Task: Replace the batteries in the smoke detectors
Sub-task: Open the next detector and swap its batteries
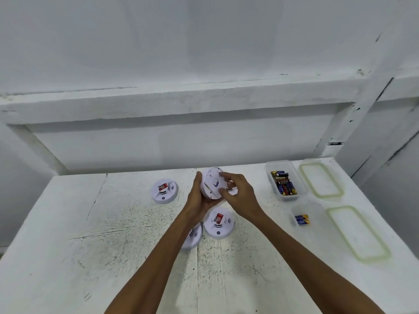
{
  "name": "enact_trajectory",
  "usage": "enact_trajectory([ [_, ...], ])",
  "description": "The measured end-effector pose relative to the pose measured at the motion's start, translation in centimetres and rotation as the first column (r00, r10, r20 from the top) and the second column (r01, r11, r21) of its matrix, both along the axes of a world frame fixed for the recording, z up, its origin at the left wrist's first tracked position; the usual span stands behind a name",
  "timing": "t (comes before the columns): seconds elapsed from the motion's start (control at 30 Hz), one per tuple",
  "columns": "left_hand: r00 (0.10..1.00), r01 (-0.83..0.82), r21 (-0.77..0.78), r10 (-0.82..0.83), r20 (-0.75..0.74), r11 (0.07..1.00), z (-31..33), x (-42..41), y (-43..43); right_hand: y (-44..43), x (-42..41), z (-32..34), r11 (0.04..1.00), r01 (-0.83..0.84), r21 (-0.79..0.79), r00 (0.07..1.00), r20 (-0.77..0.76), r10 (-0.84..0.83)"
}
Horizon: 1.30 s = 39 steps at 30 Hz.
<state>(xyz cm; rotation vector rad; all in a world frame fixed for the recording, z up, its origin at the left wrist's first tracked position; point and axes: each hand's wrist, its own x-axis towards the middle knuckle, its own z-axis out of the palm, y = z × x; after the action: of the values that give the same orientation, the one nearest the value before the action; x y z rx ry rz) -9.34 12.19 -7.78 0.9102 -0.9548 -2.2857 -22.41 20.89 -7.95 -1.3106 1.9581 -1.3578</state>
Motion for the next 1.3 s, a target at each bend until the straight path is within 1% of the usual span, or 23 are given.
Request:
enact_trajectory([
  [0.07,0.999,-0.024,0.047,0.026,-0.038,0.999,-0.2,0.2,-0.1,-0.2,0.1,-0.2,0.999,-0.04,0.004,0.999,-0.037,0.04],
  [0.2,1.0,-0.023,0.07,0.022,0.017,0.997,-0.6,0.7,-0.8,-0.5,0.6,-0.7,0.999,-0.035,0.003,0.992,-0.123,0.035],
  [0.33,0.999,-0.031,0.105,0.034,-0.033,0.994,-0.8,1.0,-0.9,-0.8,1.2,-0.6,0.999,-0.036,0.014,0.976,-0.215,0.039],
  [0.43,0.997,-0.03,0.1,0.038,-0.069,0.995,-0.8,1.1,-1.0,-0.8,1.8,-0.2,0.999,0.008,-0.032,0.984,-0.177,-0.014],
  [0.5,0.994,-0.042,0.067,0.048,-0.098,0.997,-0.8,1.1,-1.0,-0.9,2.3,0.2,0.997,0.057,-0.049,0.986,-0.154,-0.064],
  [0.57,0.991,-0.074,0.035,0.077,-0.111,0.997,-1.0,0.9,-0.7,-1.0,3.0,0.7,0.994,0.096,-0.042,0.98,-0.171,-0.102],
  [0.63,0.984,-0.118,0.03,0.121,-0.128,0.993,-1.1,0.7,-0.3,-1.0,3.8,1.1,0.992,0.124,-0.02,0.967,-0.22,-0.125],
  [0.77,0.966,-0.103,0.105,0.125,-0.228,0.989,-1.4,0.2,-0.1,-0.6,4.5,1.0,0.986,0.166,-0.015,0.962,-0.218,-0.166],
  [0.87,0.965,-0.078,0.127,0.107,-0.239,0.989,-1.7,0.0,-0.3,-0.3,4.5,0.7,0.979,0.202,-0.023,0.959,-0.2,-0.203],
  [0.97,0.962,-0.091,0.144,0.124,-0.244,0.985,-2.0,-0.5,0.2,-0.1,4.6,0.8,0.973,0.228,-0.028,0.951,-0.209,-0.229],
  [1.07,0.95,-0.077,0.188,0.129,-0.284,0.979,-2.6,-0.7,0.8,0.2,4.4,0.8,0.976,0.216,-0.012,0.948,-0.236,-0.213],
  [1.13,0.951,-0.052,0.188,0.106,-0.292,0.981,-2.8,-0.8,1.0,0.8,4.0,0.6,0.981,0.191,0.013,0.948,-0.26,-0.181],
  [1.2,0.955,-0.025,0.171,0.074,-0.287,0.985,-2.9,-0.9,1.1,1.5,3.3,0.5,0.987,0.155,0.037,0.957,-0.255,-0.141],
  [1.3,0.958,0.004,0.184,0.049,-0.283,0.983,-2.9,-1.0,1.1,2.1,2.7,0.7,0.99,0.116,0.085,0.96,-0.267,-0.09],
])
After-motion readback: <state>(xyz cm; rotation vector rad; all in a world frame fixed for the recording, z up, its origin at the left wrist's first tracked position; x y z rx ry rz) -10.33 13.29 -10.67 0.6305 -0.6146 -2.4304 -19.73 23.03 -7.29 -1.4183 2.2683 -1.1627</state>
